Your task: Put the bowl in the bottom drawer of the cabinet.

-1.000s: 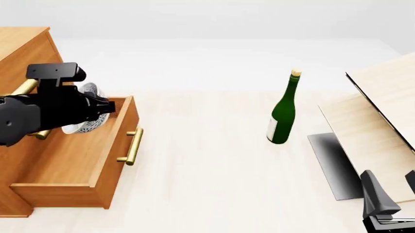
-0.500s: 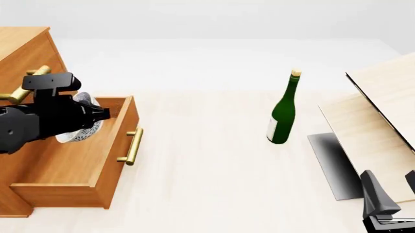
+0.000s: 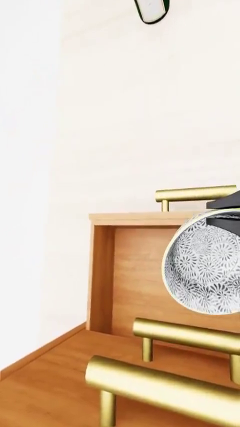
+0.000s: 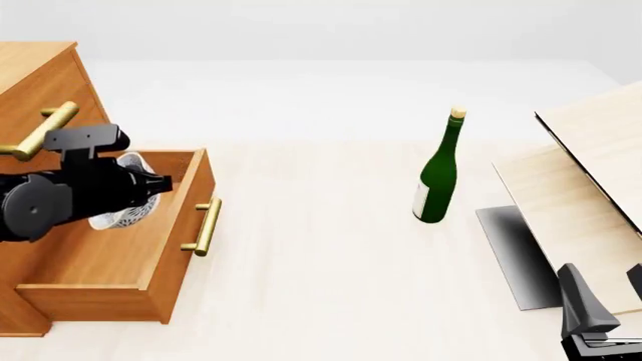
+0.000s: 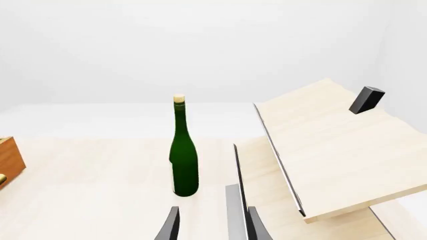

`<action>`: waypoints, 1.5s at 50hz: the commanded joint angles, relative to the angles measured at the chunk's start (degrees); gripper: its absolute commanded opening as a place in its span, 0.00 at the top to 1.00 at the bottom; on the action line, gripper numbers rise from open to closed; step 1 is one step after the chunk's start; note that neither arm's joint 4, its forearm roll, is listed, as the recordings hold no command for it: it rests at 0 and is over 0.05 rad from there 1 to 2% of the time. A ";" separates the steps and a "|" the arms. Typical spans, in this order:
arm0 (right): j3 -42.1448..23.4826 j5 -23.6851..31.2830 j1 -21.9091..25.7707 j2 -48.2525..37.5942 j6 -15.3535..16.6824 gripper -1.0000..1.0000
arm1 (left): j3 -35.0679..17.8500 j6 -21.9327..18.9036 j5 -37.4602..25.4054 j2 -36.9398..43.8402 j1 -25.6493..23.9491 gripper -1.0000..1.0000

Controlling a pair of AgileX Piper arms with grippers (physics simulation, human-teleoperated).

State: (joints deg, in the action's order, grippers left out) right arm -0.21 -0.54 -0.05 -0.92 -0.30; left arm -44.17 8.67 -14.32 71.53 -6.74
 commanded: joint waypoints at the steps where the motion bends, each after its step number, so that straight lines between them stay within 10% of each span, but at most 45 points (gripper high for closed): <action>1: 0.00 0.00 0.00 0.00 0.00 0.00 | 0.89 0.34 1.25 0.28 0.29 1.00; 75: 0.00 0.00 0.00 0.00 0.00 0.00 | 6.37 -0.62 8.11 7.52 6.14 1.00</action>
State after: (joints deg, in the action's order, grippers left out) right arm -0.21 -0.55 -0.07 -0.93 -0.30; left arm -37.85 9.11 -7.22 77.92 -1.51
